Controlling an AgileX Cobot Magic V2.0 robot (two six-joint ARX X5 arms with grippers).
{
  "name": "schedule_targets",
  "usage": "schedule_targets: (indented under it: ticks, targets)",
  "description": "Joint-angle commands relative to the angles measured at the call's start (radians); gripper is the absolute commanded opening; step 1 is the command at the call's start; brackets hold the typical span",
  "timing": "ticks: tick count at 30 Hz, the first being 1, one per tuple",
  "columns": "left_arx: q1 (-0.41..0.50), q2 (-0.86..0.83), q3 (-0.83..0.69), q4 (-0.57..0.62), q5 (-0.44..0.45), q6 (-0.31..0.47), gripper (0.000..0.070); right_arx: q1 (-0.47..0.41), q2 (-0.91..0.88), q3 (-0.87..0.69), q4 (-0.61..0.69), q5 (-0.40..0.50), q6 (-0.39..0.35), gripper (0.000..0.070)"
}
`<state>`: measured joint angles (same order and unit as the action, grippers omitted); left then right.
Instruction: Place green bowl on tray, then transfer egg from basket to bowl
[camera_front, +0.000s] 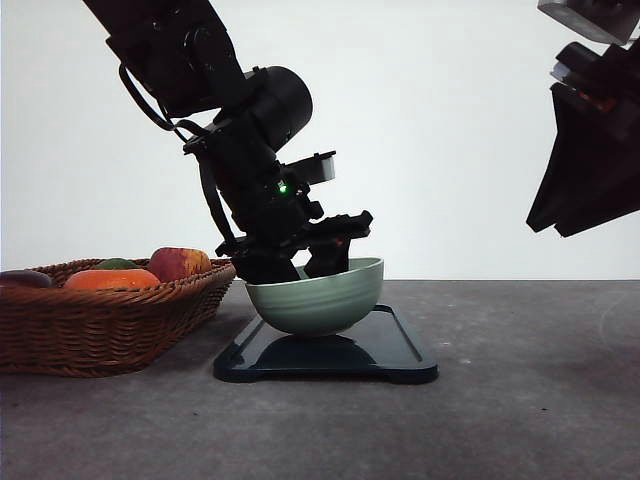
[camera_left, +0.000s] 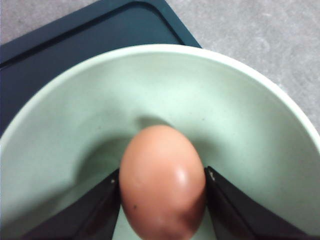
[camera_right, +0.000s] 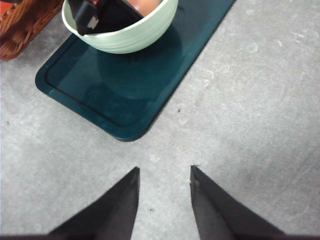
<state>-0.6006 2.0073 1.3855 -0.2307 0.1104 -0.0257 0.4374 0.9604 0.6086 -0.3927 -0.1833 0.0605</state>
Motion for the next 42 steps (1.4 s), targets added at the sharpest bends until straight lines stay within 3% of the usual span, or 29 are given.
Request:
schedule_targets:
  ticks: [1,7,18,25,29,33,42]
  targets:
    - [-0.010,-0.004,0.035,-0.001,0.002,0.006,0.0330,0.004,0.005,0.003,0.003,0.000,0.010,0.0198]
    - [-0.011,-0.008,0.102,-0.077,0.002,0.007,0.0427,0.004,0.005,0.003,0.003,0.000,0.010,0.0198]
    - [-0.011,-0.057,0.240,-0.363,0.002,-0.008,0.0429,0.004,0.005,0.003,0.003,0.000,0.009,0.0198]
    - [-0.006,-0.155,0.247,-0.538,0.002,-0.074,0.0428,0.004,0.005,0.003,0.002,0.000,0.010,0.0198]
    - [-0.002,-0.207,0.236,-0.606,0.002,-0.066,0.0428,0.005,0.005,0.003,0.001,-0.001,0.010,0.0198]
    - [0.000,-0.291,0.150,-0.546,0.002,-0.072,0.0425,0.005,0.005,0.003,-0.009,0.000,0.010,0.0198]
    - [0.004,-0.619,-0.267,-0.298,-0.017,-0.146,0.0421,0.005,0.005,0.003,-0.033,-0.001,0.010,0.0198]
